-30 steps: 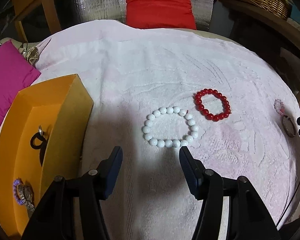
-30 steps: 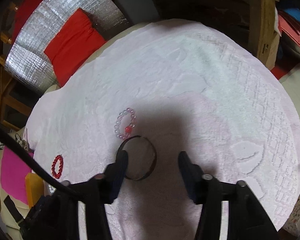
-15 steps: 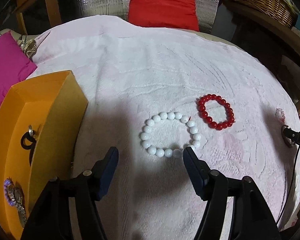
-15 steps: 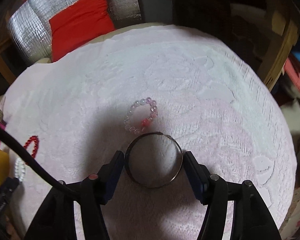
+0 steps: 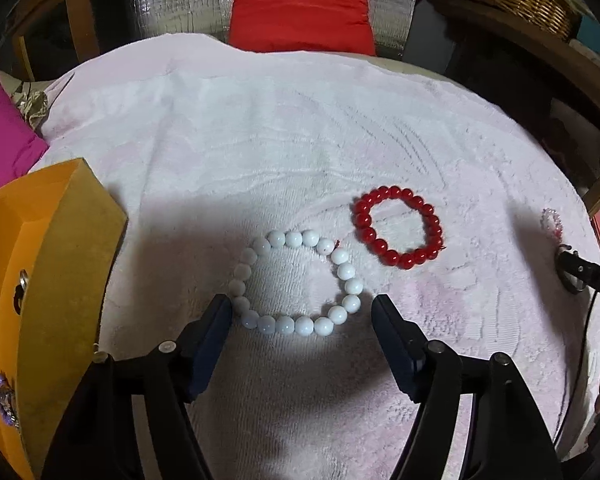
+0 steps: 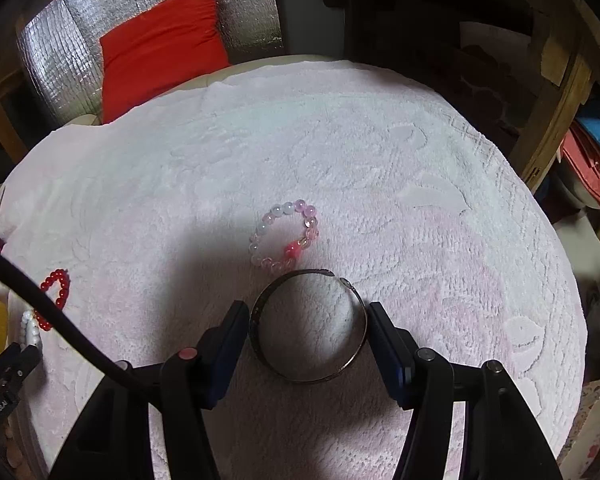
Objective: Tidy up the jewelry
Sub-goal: 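Grasp silver bangle with right tool while left tool grasps white bead bracelet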
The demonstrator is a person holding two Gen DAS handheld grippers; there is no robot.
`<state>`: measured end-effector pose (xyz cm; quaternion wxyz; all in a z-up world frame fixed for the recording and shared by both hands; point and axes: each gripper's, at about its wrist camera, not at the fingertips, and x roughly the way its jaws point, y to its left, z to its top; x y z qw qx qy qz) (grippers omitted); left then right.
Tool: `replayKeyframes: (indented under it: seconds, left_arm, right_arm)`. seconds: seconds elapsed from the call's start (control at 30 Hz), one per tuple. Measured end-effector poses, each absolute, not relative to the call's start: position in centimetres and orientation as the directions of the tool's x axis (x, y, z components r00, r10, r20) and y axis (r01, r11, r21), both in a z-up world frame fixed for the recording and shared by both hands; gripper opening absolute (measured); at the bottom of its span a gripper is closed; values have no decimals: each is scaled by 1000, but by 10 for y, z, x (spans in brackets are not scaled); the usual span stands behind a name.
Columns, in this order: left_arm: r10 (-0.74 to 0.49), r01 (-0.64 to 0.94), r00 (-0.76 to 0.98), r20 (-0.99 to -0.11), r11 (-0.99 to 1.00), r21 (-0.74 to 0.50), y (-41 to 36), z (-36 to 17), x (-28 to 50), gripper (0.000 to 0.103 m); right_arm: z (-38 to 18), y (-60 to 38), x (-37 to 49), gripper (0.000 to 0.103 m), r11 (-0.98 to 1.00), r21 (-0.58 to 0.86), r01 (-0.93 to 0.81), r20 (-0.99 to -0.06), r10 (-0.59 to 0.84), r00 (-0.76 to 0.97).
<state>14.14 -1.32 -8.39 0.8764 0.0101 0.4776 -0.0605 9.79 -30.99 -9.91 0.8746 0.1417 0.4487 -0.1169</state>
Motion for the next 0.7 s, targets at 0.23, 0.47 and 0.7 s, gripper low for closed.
replayKeyframes:
  seconds: [0.23,0.47,0.7]
  left_arm:
    - [-130,109,549,-826,991,-83,-7,-86,140,71]
    - [-128,136,562,-817,989,-62,-6,-85,136,37]
    - [-151,144,563,-813,986,-84,7,-81,130,21]
  right_arm:
    - [-97,-311,94,62,923,171,345,-818,-62,571]
    - [-95,-307,92,44,918,206,340,-819,-29,573]
    - [-95,-320,94,55,896,297,330,-828,69,557]
